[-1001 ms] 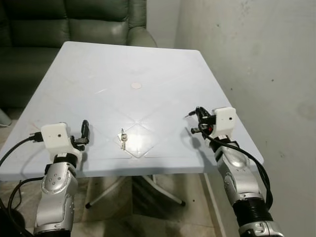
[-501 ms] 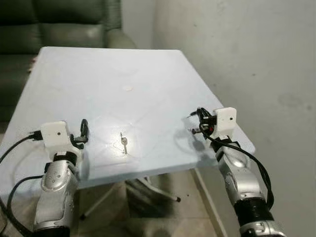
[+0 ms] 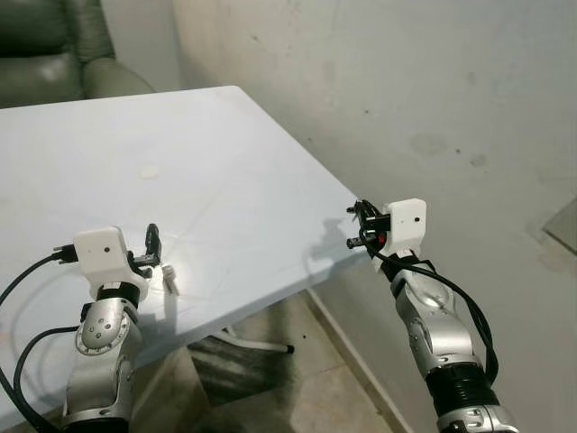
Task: Hang keys on a hook
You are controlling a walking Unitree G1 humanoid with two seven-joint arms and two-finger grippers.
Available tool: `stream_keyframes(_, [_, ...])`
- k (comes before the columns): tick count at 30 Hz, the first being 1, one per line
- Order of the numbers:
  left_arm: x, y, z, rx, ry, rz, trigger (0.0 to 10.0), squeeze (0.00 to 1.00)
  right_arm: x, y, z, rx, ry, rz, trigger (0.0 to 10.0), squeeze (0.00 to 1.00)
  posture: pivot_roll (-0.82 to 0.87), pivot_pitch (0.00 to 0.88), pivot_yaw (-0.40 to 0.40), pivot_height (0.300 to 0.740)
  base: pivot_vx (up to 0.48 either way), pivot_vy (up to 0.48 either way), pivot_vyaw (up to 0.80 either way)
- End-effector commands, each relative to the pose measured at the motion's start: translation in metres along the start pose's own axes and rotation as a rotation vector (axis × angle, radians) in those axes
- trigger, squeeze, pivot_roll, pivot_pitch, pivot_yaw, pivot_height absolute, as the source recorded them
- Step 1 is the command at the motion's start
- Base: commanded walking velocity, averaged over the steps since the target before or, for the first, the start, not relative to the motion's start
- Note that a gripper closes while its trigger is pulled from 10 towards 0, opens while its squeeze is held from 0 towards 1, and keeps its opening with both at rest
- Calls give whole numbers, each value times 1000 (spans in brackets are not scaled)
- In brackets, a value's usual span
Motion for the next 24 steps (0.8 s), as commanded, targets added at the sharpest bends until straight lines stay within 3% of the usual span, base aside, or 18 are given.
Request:
stream_keyframes(1, [1,1,2,-5,-9,-2,10000,0,3,-1,3,-6,5,4,10000,0,-24,0,-72,728,0,0,-763])
stream_keyframes(9, [0,2,2,-14,1,-6,10000,0,2,2,3,-10,4,1,10000,0,-29,0,-69,728,0,0,-763])
stream_keyframes(17, [0,3,0,-13,23,-12,10000,0,-1,4,5,-16,5,-9,10000,0,-28,0,-69,728,0,429,-763])
stream_keyframes(24, [0,3,-1,-9,7,-16,10000,0,-1,4,5,-18,5,-10,10000,0,-26,0,-67,728,0,0,-763])
Point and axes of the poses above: a point about 5 cm out from each wrist's last joint towards the gripper, its own y axis pointing back from the gripper into the wrist, its own x axis along the axis of the wrist's last joint, z = x × y, the point moved 4 cm from there along -y, pointing out of the wrist towards the gripper, and after that the axes turned 8 degrees about y, right-handed, at the moved point
